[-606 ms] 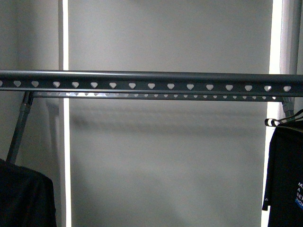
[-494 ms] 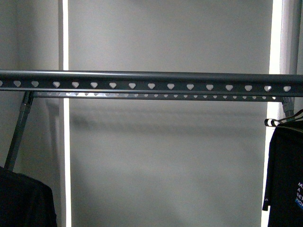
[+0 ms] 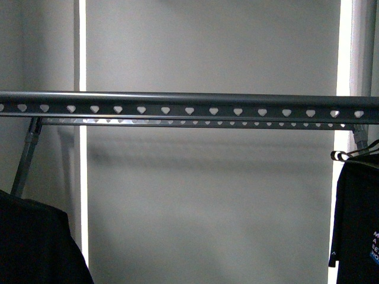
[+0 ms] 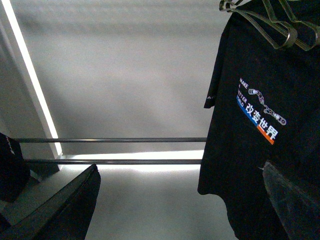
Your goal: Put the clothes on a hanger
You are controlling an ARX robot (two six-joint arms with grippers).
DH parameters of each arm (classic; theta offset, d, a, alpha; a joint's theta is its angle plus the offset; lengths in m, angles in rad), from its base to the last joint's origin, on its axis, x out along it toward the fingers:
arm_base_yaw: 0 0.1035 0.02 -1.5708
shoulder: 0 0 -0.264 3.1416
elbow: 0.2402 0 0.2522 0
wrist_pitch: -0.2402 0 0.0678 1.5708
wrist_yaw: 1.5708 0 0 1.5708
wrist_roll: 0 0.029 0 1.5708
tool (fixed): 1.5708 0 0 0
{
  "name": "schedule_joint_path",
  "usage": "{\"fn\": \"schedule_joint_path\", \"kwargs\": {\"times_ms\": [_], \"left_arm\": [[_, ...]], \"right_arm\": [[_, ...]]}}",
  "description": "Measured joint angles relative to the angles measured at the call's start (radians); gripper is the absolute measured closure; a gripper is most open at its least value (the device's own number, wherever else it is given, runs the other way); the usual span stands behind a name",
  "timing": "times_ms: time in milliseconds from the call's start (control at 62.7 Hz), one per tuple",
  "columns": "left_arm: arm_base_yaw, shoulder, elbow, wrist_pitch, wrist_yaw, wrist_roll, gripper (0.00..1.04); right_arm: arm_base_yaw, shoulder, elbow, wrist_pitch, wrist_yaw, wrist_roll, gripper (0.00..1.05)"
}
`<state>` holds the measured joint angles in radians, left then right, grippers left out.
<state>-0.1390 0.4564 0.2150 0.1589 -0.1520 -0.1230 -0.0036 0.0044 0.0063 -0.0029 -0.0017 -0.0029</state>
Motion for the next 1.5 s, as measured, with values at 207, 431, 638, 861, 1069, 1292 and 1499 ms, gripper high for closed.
{"fn": "schedule_joint_path", "kwargs": {"times_ms": [207,431,638,861,1069,1292,1499], "left_arm": [[-0.057,0.463,0.317,0.134,-0.199,-0.307,0.07],[0.033,0.937,0.716,-0.109,-0.296,-0.731,0.07],[0.071,1.077,0.869,-0.19,-0.328,-0.833,0.07],[0.072,1.221,1.003,-0.172,-0.357,-0.843,0.07],[0.071,1.254,1.045,-0.171,-0.394,-0.811,0.33],[0.071,1.22,1.01,-0.165,-0.352,-0.764,0.68],[0.093,1.086,0.814,-0.112,-0.208,-0.702,1.01]], "right_arm": [[0.0,0.0,0.0,0.0,0.0,0.0,0.07],[0.0,0.0,0.0,0.0,0.0,0.0,0.07],[0.0,0.0,0.0,0.0,0.0,0.0,0.07],[0.0,0.0,0.0,0.0,0.0,0.0,0.07],[0.0,0.0,0.0,0.0,0.0,0.0,0.07],[0.0,0.0,0.0,0.0,0.0,0.0,0.07],[0.0,0.0,0.0,0.0,0.0,0.0,0.07]]}}
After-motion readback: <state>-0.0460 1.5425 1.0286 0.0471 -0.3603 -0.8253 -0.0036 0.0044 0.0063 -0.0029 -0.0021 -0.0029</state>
